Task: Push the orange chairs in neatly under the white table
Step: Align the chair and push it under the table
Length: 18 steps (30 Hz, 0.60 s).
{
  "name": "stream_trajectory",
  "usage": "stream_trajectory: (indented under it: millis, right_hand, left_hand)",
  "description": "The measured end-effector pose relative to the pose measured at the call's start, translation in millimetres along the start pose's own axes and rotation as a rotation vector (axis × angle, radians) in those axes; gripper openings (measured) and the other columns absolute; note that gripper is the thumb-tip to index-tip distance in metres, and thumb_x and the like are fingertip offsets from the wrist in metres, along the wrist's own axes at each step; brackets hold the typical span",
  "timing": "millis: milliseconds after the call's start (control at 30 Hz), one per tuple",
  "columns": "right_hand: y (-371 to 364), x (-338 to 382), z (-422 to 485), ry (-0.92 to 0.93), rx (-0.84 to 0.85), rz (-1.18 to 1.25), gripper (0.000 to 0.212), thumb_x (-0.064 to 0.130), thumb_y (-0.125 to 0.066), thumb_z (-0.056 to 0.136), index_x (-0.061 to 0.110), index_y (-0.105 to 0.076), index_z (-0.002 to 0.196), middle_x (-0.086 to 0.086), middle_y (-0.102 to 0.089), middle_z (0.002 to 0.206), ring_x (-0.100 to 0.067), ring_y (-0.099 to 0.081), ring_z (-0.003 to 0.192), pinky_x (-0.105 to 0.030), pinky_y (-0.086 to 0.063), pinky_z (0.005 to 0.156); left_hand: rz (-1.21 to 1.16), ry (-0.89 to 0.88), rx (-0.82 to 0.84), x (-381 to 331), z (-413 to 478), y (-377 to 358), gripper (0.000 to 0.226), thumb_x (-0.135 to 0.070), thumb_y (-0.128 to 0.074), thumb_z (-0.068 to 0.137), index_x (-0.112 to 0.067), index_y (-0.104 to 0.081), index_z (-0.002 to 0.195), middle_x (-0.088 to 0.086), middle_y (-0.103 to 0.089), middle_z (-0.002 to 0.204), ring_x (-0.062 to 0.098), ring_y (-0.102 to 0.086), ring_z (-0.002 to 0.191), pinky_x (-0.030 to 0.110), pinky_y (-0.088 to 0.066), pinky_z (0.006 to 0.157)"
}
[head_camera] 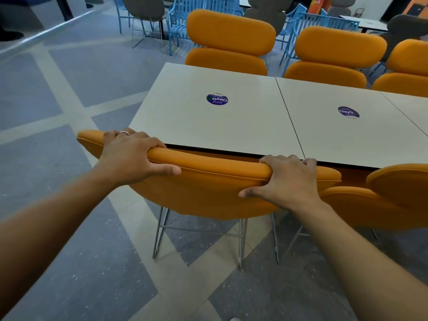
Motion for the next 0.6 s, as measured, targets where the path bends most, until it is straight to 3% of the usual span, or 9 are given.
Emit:
stream_trajectory:
  millis: [133, 333, 467, 600]
  right_hand:
    - [-1, 12, 6, 0.003, -0.016, -0.022, 0.093, 0.104, -0.042, 0.05, 0.038, -0.062, 0.113, 0.009, -0.069, 0.101, -0.018, -0.063, 0.097, -0.044, -0.042, 0.091]
    - [-4, 0, 9, 0.081, -0.061, -0.015, 0.091, 0.103, -0.041, 0.053, 0.035, -0.067, 0.108, 0.01, -0.07, 0.092, -0.014, -0.063, 0.082, -0.035, -0.05, 0.077]
    - [-3, -9, 13, 0.101, -0.078, -0.009, 0.091, 0.103, -0.037, 0.054, 0.033, -0.069, 0.102, 0.009, -0.07, 0.086, -0.014, -0.063, 0.077, -0.035, -0.051, 0.073]
    - [-4, -6, 17, 0.068, -0.094, 0.007, 0.091, 0.104, -0.037, 0.053, 0.033, -0.071, 0.098, 0.009, -0.07, 0.081, -0.014, -0.063, 0.074, -0.034, -0.051, 0.07]
  left_hand:
    - [0.043, 0.015, 0.017, 7, 3, 0, 0.107, -0.105, -0.019, 0.044, -0.034, -0.06, 0.114, -0.002, -0.066, 0.109, 0.027, -0.056, 0.107, 0.052, -0.032, 0.099]
    - [0.004, -0.018, -0.134, -4, -2, -8, 0.079, -0.103, -0.022, 0.047, -0.035, -0.045, 0.079, -0.003, -0.064, 0.084, 0.027, -0.058, 0.091, 0.05, -0.036, 0.092]
    - [-0.038, -0.054, -0.178, -8, -2, -10, 0.075, -0.102, -0.026, 0.048, -0.035, -0.046, 0.075, -0.009, -0.054, 0.077, 0.024, -0.056, 0.088, 0.049, -0.035, 0.09]
    - [-0.02, -0.075, -0.188, -1, 8, -11, 0.083, -0.103, -0.025, 0.049, -0.032, -0.055, 0.082, -0.004, -0.063, 0.083, 0.027, -0.058, 0.09, 0.05, -0.035, 0.089]
Point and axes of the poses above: each hand's wrist, its own z-axis towards the middle knuckle, its own y-axis out of the back of the hand, x = y × z, the point moved 2 cm from there along z, towards the middle knuckle
